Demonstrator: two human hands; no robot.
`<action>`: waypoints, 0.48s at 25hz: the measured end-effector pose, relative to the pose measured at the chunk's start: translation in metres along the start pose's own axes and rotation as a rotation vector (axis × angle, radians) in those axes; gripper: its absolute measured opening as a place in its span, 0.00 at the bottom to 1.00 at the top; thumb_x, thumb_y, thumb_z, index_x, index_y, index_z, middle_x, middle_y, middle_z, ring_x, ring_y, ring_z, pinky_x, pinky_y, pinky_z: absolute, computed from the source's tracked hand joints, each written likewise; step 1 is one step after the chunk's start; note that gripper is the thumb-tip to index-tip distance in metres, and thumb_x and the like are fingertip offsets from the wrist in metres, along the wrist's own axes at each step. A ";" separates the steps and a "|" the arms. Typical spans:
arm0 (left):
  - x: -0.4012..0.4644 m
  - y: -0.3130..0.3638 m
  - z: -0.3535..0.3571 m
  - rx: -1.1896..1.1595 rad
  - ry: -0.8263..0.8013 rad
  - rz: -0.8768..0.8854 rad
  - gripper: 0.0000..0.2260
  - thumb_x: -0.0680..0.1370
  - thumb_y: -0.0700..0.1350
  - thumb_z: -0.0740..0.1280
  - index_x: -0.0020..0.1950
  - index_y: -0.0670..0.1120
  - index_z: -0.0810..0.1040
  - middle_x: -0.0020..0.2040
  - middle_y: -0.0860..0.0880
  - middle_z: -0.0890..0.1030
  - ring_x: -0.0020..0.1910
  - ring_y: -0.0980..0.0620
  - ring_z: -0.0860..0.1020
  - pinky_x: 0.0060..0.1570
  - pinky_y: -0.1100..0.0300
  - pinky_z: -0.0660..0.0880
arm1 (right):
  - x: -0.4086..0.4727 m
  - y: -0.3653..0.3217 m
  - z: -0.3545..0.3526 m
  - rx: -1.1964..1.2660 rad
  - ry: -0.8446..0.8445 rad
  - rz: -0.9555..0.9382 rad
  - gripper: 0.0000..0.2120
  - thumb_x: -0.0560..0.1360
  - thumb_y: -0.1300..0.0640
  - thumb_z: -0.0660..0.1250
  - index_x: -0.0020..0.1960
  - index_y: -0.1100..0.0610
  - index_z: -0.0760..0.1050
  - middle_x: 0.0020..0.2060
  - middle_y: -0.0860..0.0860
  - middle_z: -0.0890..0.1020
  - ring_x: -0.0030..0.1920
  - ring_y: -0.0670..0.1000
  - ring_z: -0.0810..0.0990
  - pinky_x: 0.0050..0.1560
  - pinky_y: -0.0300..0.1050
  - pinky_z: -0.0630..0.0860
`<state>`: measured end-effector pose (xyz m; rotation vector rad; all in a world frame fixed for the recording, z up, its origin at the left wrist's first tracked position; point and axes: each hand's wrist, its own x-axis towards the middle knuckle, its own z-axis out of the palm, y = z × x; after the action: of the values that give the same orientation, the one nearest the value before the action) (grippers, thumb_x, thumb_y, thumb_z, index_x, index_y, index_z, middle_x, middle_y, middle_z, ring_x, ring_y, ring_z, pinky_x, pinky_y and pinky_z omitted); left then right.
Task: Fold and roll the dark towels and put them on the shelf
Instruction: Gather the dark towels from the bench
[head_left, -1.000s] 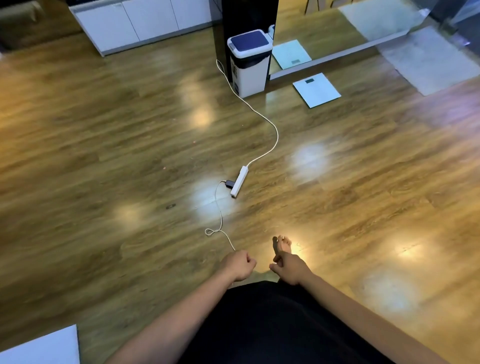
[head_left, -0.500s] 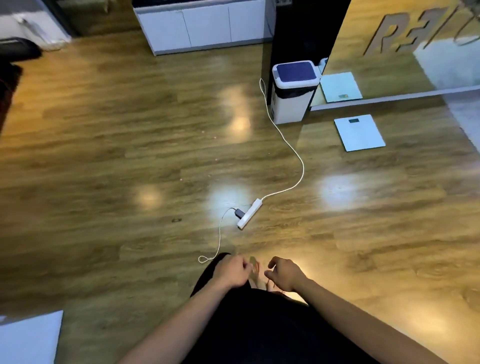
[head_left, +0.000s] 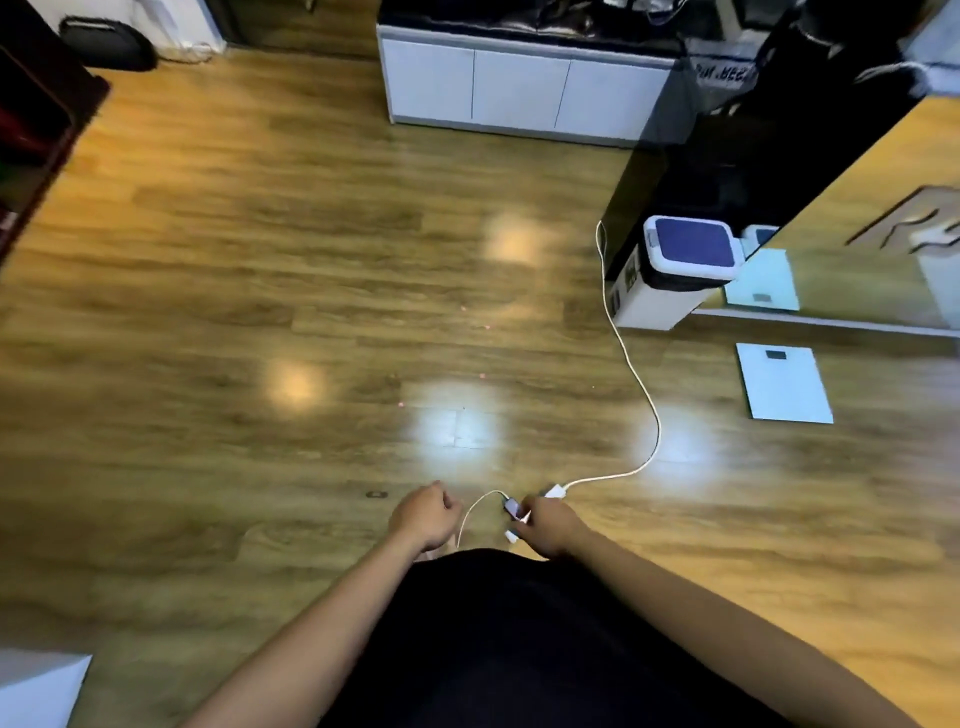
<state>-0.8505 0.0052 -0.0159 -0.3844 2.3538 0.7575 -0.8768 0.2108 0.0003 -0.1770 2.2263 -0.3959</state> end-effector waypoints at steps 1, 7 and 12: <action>0.012 -0.005 -0.019 0.004 0.005 -0.009 0.09 0.78 0.52 0.62 0.40 0.50 0.71 0.47 0.47 0.83 0.49 0.45 0.79 0.42 0.58 0.70 | 0.015 -0.019 -0.013 -0.007 0.003 0.007 0.18 0.78 0.47 0.62 0.62 0.57 0.74 0.58 0.56 0.81 0.60 0.57 0.77 0.56 0.45 0.72; 0.086 -0.012 -0.106 -0.060 -0.046 -0.048 0.12 0.77 0.53 0.62 0.35 0.50 0.68 0.43 0.49 0.80 0.43 0.47 0.75 0.41 0.58 0.68 | 0.101 -0.100 -0.088 -0.053 0.019 -0.042 0.18 0.77 0.45 0.62 0.62 0.55 0.73 0.57 0.54 0.81 0.59 0.56 0.78 0.56 0.46 0.73; 0.147 0.003 -0.161 -0.106 -0.029 -0.078 0.11 0.78 0.53 0.61 0.38 0.50 0.68 0.49 0.46 0.82 0.51 0.44 0.78 0.42 0.59 0.66 | 0.171 -0.134 -0.148 -0.090 0.002 -0.065 0.19 0.76 0.44 0.62 0.60 0.54 0.74 0.62 0.62 0.77 0.66 0.60 0.72 0.60 0.48 0.71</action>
<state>-1.0402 -0.1010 -0.0069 -0.5044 2.2641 0.8470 -1.1008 0.0737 0.0092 -0.2978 2.2457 -0.3309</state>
